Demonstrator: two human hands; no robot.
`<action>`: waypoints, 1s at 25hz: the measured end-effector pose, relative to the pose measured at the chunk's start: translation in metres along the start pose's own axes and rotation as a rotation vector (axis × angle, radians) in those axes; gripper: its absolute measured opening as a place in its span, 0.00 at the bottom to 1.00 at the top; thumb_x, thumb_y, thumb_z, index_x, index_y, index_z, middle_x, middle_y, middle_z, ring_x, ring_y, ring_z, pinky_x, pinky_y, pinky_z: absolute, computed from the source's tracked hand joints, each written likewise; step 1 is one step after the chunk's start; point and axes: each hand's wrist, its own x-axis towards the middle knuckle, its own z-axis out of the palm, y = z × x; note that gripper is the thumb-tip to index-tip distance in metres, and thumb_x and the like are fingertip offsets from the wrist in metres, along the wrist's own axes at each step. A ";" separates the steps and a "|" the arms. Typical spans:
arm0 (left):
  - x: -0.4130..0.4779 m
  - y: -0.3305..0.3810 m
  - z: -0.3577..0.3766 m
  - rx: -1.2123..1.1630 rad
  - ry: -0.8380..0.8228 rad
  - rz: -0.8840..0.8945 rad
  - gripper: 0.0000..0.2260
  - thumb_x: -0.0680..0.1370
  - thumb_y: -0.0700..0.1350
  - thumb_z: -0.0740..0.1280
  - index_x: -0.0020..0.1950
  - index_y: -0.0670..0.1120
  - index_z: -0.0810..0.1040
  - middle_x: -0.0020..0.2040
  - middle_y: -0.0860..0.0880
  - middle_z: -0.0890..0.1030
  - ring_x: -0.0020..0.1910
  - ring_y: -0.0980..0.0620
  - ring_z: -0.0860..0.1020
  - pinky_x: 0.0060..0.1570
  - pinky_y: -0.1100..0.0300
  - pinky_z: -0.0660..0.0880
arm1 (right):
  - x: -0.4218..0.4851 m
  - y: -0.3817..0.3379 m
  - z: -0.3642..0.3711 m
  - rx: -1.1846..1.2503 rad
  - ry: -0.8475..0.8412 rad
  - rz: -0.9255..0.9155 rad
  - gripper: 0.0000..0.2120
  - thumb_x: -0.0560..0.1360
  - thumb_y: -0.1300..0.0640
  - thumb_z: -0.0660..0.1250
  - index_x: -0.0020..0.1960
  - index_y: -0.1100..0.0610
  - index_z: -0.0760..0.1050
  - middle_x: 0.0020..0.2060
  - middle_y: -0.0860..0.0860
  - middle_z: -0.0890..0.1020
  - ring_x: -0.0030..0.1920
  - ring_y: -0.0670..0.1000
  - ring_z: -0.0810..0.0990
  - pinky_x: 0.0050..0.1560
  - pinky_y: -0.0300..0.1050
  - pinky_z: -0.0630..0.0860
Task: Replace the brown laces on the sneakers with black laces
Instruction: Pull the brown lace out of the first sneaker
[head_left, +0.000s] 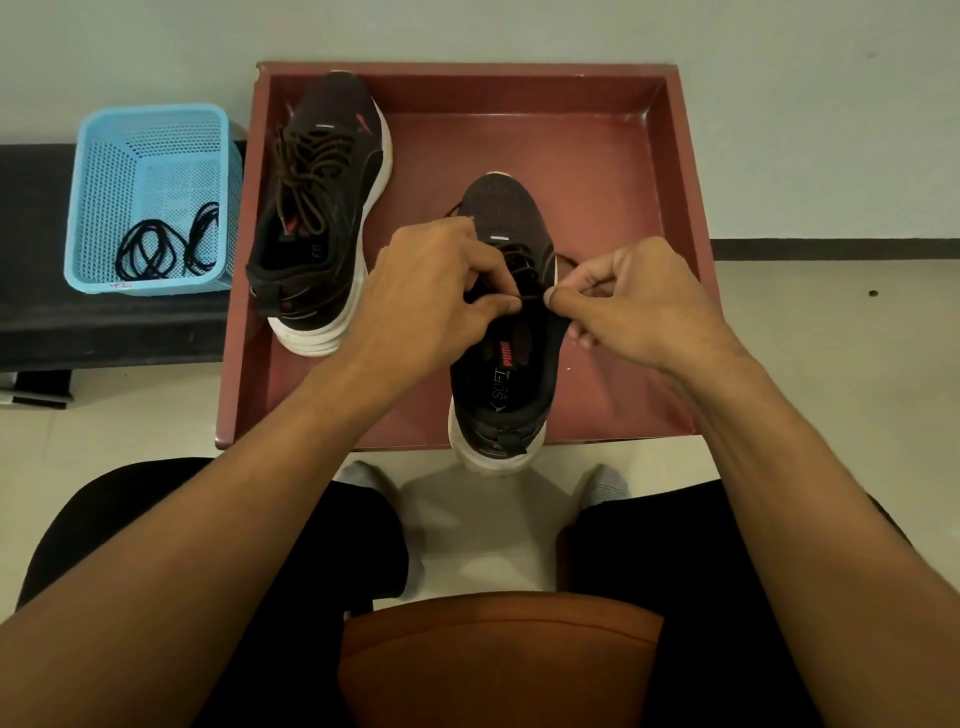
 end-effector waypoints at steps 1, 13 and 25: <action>-0.001 0.000 -0.004 -0.040 -0.001 -0.025 0.04 0.73 0.53 0.79 0.45 0.57 0.88 0.38 0.55 0.75 0.38 0.55 0.74 0.44 0.51 0.78 | 0.001 0.001 -0.001 0.028 -0.007 0.009 0.08 0.77 0.55 0.75 0.39 0.52 0.86 0.30 0.50 0.86 0.29 0.44 0.83 0.42 0.41 0.82; -0.011 -0.033 -0.040 -0.034 0.103 -0.127 0.16 0.74 0.62 0.75 0.59 0.58 0.84 0.49 0.55 0.76 0.42 0.57 0.75 0.47 0.55 0.75 | 0.006 0.008 -0.004 0.094 -0.023 0.030 0.06 0.76 0.55 0.77 0.41 0.55 0.86 0.31 0.52 0.86 0.30 0.45 0.83 0.43 0.41 0.83; -0.002 0.013 0.005 0.248 0.128 0.063 0.06 0.76 0.58 0.74 0.49 0.59 0.86 0.43 0.58 0.72 0.44 0.54 0.75 0.35 0.58 0.68 | 0.004 0.005 -0.006 0.083 -0.030 0.009 0.06 0.77 0.54 0.77 0.42 0.54 0.86 0.31 0.51 0.86 0.30 0.44 0.84 0.41 0.38 0.81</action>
